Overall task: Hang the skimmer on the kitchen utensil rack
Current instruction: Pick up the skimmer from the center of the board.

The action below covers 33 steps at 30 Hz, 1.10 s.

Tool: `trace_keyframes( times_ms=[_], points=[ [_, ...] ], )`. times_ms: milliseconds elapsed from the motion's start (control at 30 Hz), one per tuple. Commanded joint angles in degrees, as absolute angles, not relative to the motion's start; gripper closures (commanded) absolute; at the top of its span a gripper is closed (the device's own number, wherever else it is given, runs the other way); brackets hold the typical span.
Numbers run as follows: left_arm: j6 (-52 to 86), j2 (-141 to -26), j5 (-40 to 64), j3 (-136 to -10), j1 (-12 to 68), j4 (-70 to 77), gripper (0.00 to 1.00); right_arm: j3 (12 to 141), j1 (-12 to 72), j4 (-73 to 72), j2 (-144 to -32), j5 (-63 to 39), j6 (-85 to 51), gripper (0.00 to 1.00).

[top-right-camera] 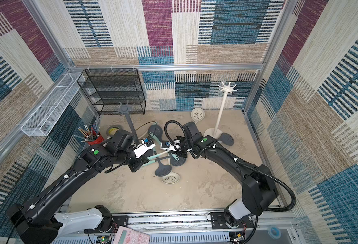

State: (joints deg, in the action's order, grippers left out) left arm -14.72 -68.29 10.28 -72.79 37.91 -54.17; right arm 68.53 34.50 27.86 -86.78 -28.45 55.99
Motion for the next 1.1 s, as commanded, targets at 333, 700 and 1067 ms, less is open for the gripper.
trace_keyframes(
  times_ms=[333, 700, 1067],
  points=[
    [-10.7, -67.9, 5.3, -74.1, 37.8, -46.5, 0.84, 64.2, 34.5, 19.2, -84.0, -28.3, 50.3, 0.96],
    [2.2, -63.8, 11.1, -69.8, 37.9, -32.7, 0.36, 51.4, 32.7, 2.6, -74.9, -24.9, 36.4, 0.96],
    [2.2, -58.8, 20.1, -61.9, 37.9, -25.5, 0.36, 44.3, 30.5, -16.2, -71.3, -8.3, 18.7, 1.00]
  ],
)
